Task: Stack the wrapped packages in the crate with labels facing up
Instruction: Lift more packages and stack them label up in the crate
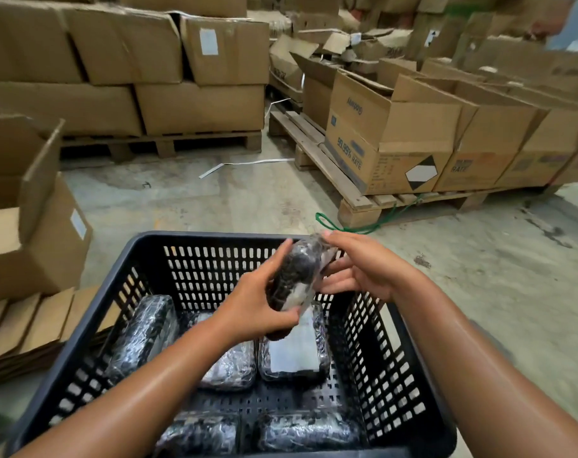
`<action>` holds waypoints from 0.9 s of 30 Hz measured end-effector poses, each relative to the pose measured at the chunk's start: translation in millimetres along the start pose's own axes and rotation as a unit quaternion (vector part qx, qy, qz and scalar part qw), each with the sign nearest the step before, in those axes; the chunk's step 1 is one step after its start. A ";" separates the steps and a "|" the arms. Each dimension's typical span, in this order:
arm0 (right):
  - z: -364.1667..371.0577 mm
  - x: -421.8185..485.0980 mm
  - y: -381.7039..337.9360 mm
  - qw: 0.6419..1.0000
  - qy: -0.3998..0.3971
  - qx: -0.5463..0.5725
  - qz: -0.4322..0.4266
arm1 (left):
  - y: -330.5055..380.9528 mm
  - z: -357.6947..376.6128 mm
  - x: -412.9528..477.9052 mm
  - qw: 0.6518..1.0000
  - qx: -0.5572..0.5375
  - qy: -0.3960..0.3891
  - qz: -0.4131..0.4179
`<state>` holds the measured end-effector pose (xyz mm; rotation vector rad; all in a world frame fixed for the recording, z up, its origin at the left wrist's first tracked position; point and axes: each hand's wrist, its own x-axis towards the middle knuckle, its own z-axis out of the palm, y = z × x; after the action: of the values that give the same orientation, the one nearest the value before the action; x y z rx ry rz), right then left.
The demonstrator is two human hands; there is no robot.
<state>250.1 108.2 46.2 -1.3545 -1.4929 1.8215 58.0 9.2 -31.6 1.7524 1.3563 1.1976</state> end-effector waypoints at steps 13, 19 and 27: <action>16.5 4.9 52.3 0.962 -0.123 -0.200 -0.142 | -12.6 -51.4 -18.9 0.963 -0.253 0.068 -0.069; 16.0 9.6 79.1 0.957 -0.110 -0.255 -0.085 | -20.9 -33.1 -11.4 0.978 -0.143 -0.032 -0.152; 3.7 22.7 93.7 0.916 -0.080 -0.391 -0.046 | -39.0 -2.4 -7.0 0.943 0.133 -0.177 -0.248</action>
<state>260.2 93.2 -48.6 -1.4286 -2.4894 1.3266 39.7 13.6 -66.6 1.5614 1.6501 0.4191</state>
